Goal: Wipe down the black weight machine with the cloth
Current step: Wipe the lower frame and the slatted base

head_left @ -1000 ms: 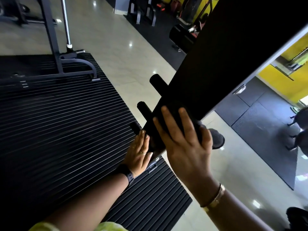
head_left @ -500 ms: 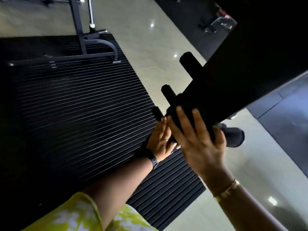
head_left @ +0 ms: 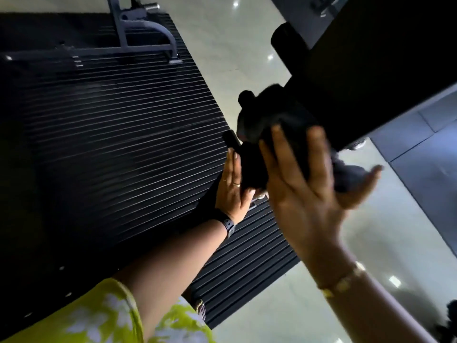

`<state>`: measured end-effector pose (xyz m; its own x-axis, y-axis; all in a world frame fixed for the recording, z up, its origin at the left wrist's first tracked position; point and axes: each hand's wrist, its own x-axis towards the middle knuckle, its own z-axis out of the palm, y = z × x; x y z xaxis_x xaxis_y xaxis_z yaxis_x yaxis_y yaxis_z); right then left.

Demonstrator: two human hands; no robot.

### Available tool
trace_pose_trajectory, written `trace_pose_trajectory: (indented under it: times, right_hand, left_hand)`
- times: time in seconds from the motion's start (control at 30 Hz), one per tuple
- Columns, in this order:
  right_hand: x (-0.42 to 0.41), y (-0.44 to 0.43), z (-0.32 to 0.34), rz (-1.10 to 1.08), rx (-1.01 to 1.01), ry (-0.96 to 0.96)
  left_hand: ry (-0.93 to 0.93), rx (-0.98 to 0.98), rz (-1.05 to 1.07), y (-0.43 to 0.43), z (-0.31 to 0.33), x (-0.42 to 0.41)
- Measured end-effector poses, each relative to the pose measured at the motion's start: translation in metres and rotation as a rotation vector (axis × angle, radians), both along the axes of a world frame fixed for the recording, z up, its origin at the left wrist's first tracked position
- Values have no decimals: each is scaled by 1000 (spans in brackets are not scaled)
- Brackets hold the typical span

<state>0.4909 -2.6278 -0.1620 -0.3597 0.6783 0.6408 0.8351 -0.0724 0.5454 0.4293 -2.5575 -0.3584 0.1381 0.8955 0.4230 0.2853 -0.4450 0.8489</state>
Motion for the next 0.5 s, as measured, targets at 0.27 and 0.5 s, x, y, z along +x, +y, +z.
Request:
trace_pose_trajectory:
  times: [0.27,0.5]
  right_hand:
    - [-18,36,-30,-80,113,-191]
    - [3,-6,-91,9,-288,-249]
  left_hand:
    - [48,-139,2,11,-32,8]
    - [61,-265,-25,-15,-64,-7]
